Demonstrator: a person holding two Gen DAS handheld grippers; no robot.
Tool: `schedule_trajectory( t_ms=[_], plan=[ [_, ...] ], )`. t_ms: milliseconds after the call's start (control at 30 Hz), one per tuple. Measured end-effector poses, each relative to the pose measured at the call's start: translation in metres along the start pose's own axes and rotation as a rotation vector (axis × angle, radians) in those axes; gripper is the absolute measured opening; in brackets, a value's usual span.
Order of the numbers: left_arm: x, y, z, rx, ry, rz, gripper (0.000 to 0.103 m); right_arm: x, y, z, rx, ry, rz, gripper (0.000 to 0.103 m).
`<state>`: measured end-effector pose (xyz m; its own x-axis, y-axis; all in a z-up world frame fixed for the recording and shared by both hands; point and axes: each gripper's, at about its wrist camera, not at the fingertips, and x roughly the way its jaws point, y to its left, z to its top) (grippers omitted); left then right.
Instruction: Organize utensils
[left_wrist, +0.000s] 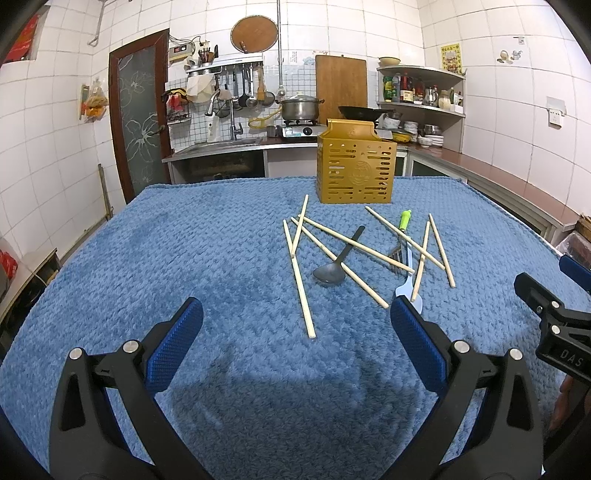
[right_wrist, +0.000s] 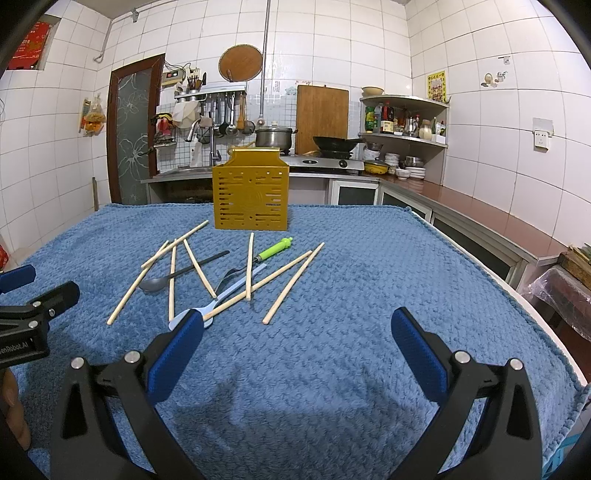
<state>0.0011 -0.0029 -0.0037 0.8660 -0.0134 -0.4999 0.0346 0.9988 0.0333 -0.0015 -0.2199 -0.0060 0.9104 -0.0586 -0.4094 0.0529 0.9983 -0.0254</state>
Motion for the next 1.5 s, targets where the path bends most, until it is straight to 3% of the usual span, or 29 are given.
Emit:
schedule_trajectory(
  t_ms=[267, 467, 600, 733, 800, 967, 1200, 1500],
  plan=[
    [-0.001, 0.004, 0.001, -0.02, 0.013, 0.011, 0.098, 0.001, -0.002, 0.003, -0.006, 0.009, 0.015, 0.099],
    [-0.004, 0.012, 0.014, -0.034, 0.068, 0.02, 0.098, 0.002, -0.001, 0.013, -0.045, 0.012, 0.095, 0.099],
    [-0.006, 0.012, 0.028, 0.025, 0.059, 0.045, 0.098, 0.011, -0.001, 0.021, -0.062, 0.009, 0.069, 0.099],
    [-0.002, 0.009, 0.045, 0.077, 0.052, 0.079, 0.098, 0.029, -0.002, 0.035, -0.056, 0.06, 0.088, 0.099],
    [0.006, 0.012, 0.055, 0.077, 0.079, 0.017, 0.098, 0.039, -0.004, 0.044, -0.045, 0.072, 0.067, 0.099],
    [0.035, 0.023, 0.078, 0.05, 0.108, -0.034, 0.098, 0.078, -0.005, 0.063, -0.047, 0.132, 0.047, 0.099],
    [0.096, 0.034, 0.107, -0.001, 0.199, -0.059, 0.098, 0.135, -0.007, 0.081, -0.045, 0.231, 0.019, 0.099],
    [0.169, 0.033, 0.117, 0.052, 0.273, -0.014, 0.098, 0.206, -0.012, 0.081, -0.026, 0.357, -0.034, 0.099]
  ],
)
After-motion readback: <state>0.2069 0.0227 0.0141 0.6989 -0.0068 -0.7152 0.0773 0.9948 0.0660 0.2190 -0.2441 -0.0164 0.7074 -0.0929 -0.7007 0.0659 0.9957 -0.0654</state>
